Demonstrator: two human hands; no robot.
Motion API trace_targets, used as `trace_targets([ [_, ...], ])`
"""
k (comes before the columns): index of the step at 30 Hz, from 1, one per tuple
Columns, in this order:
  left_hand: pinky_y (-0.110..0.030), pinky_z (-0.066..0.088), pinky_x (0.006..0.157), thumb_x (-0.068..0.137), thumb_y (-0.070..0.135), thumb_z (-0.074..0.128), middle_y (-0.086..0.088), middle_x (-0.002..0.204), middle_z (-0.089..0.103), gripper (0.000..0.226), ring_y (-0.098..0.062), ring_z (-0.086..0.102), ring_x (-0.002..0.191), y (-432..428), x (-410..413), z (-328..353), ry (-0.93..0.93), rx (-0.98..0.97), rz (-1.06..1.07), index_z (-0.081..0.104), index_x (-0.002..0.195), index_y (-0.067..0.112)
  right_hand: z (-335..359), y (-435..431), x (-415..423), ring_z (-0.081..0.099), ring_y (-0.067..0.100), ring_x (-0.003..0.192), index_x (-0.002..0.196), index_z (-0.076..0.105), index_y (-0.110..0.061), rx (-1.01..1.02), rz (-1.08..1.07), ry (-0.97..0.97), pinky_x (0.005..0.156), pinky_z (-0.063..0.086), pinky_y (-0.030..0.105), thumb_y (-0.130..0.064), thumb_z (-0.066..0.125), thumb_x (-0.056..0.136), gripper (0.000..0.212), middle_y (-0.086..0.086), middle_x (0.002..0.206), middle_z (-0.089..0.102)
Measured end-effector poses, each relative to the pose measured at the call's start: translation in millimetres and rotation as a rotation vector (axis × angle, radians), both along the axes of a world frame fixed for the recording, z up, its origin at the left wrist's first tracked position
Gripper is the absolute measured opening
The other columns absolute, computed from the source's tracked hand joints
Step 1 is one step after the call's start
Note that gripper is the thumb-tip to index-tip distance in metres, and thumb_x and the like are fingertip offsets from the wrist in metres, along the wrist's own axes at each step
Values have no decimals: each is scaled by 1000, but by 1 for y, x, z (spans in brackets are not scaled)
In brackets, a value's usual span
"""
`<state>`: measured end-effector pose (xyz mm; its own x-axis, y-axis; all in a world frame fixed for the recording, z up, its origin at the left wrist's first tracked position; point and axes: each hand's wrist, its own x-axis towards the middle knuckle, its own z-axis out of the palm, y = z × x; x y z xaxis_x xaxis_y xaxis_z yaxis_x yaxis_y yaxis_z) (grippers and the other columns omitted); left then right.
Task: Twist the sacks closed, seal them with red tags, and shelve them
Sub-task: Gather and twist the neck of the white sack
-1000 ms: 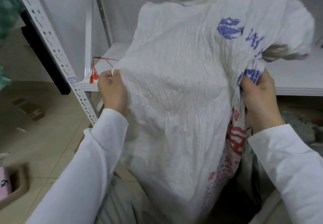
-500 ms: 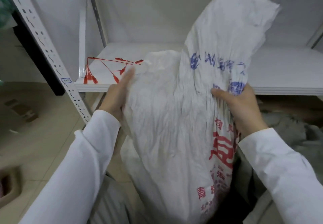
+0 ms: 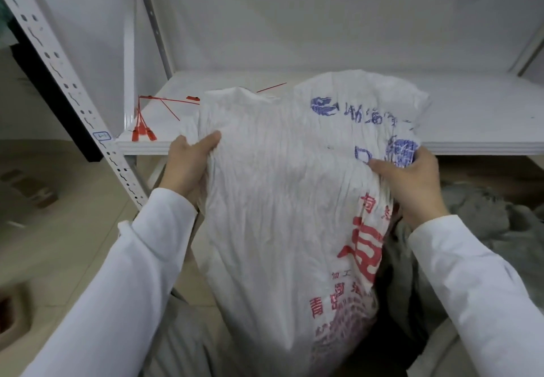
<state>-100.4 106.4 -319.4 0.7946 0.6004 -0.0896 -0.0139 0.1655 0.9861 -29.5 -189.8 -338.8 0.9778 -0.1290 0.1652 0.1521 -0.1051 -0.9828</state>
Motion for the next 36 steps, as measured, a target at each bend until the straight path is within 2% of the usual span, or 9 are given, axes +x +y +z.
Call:
trace_targets([
  [5,-30,58,70,91,21,64,-4,113,70,44,-19,70,96,-18,5,-9,3,-160,-110,52,131,9,-13,17,-10,61,4,93,119,59,-16,-176,52,-73,91,48,27,-4,68,84,38,-9,106,64],
  [9,-29,59,71,92,16,61,-6,105,73,33,-19,71,95,-34,4,-6,-38,-251,-273,58,124,6,-15,36,-28,57,-15,96,124,54,-20,-250,249,-179,86,42,6,-3,62,90,39,-19,108,60],
  [12,-33,56,84,80,25,69,-10,111,72,46,-22,69,103,-45,1,-4,32,-260,-479,63,121,6,-15,48,-37,53,-24,99,123,52,-23,-249,386,-210,83,38,-1,-2,60,91,39,-25,112,56],
  [16,-30,56,81,70,25,75,-10,111,71,53,-22,68,103,-52,0,-8,157,-241,-646,65,119,7,-14,52,-40,53,-23,102,116,51,-34,-216,463,-214,87,40,1,-1,62,91,43,-27,113,56],
  [18,-33,57,82,71,18,79,-11,114,70,54,-24,68,105,-53,1,-12,178,-221,-694,63,122,8,-14,51,-38,57,-12,109,115,52,-36,-147,469,-184,95,44,13,-2,64,90,44,-23,117,59],
  [25,-27,57,61,82,2,65,-11,94,74,21,-21,73,81,-48,2,-7,174,-246,-574,68,102,0,-13,42,-26,64,5,102,111,58,-24,-95,230,-91,98,51,36,-13,72,85,32,-12,108,65],
  [30,-25,57,60,82,-3,64,-12,85,73,14,-20,72,74,-54,-2,-7,60,-224,-424,68,95,-4,-19,33,-20,50,7,106,137,41,-12,-344,-178,-198,93,38,20,-27,86,68,84,2,126,50],
  [34,-28,59,64,82,-4,66,-11,85,74,14,-20,72,76,-61,-4,-7,-13,-244,-344,69,95,-4,-19,40,-28,55,22,79,122,54,-6,-461,-235,-550,76,45,26,-5,72,73,53,12,106,53],
  [36,-28,59,64,82,-3,67,-13,92,74,21,-21,73,79,-63,-4,-6,-47,-263,-313,68,103,-5,-20,48,-35,58,18,69,113,65,-9,-489,-140,-590,72,51,34,-13,71,77,37,6,97,61],
])
